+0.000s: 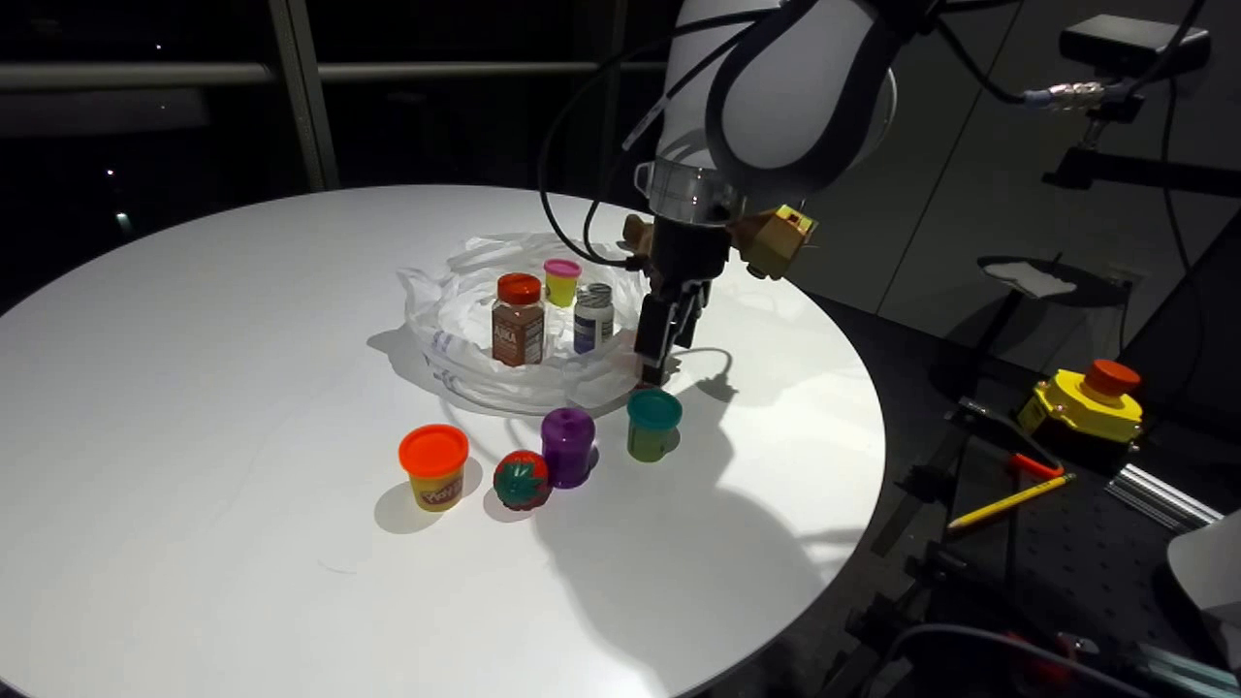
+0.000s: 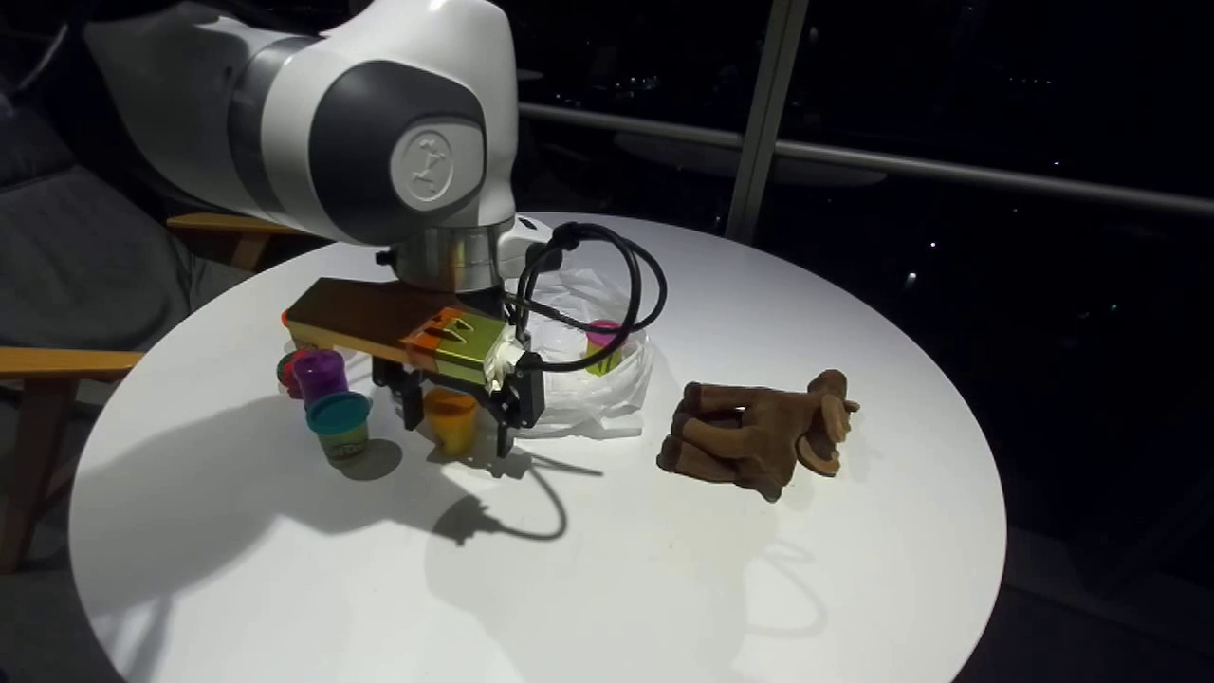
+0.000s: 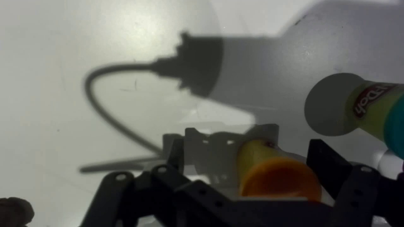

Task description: Place the containers and strawberry toy in the white plastic

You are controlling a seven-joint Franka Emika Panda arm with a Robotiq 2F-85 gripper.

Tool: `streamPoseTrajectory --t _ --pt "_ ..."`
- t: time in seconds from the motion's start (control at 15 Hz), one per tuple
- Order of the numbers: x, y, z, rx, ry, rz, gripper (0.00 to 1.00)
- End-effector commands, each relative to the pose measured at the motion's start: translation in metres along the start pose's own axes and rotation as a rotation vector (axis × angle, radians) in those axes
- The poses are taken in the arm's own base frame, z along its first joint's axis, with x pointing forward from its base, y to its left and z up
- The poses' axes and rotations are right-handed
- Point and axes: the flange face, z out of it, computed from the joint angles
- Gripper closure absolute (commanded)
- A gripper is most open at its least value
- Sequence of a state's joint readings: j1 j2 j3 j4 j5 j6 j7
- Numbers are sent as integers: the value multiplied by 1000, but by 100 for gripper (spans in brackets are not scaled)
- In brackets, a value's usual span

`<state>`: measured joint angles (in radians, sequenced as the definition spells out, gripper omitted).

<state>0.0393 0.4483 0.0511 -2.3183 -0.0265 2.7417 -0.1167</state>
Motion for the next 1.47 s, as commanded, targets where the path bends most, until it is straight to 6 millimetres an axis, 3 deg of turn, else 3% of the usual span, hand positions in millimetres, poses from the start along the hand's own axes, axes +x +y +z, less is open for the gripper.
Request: streamPoseTrajectory --t 0.0,0.13,0.2,0.33,0.4,0.6,0.93,1.4 --pt "3 -4 -10 7 42 13 11" --pt "4 -5 -12 10 51 11 26" --pt "4 -6 -13 10 54 9 29" --pt "5 -7 -14 12 61 6 53" --pt "6 -8 -15 13 67 5 55" --pt "8 -10 -19 8 81 -4 77" --pt "8 -8 -30 -9 72 6 78" --pt "24 -11 -113 -152 75 114 78"
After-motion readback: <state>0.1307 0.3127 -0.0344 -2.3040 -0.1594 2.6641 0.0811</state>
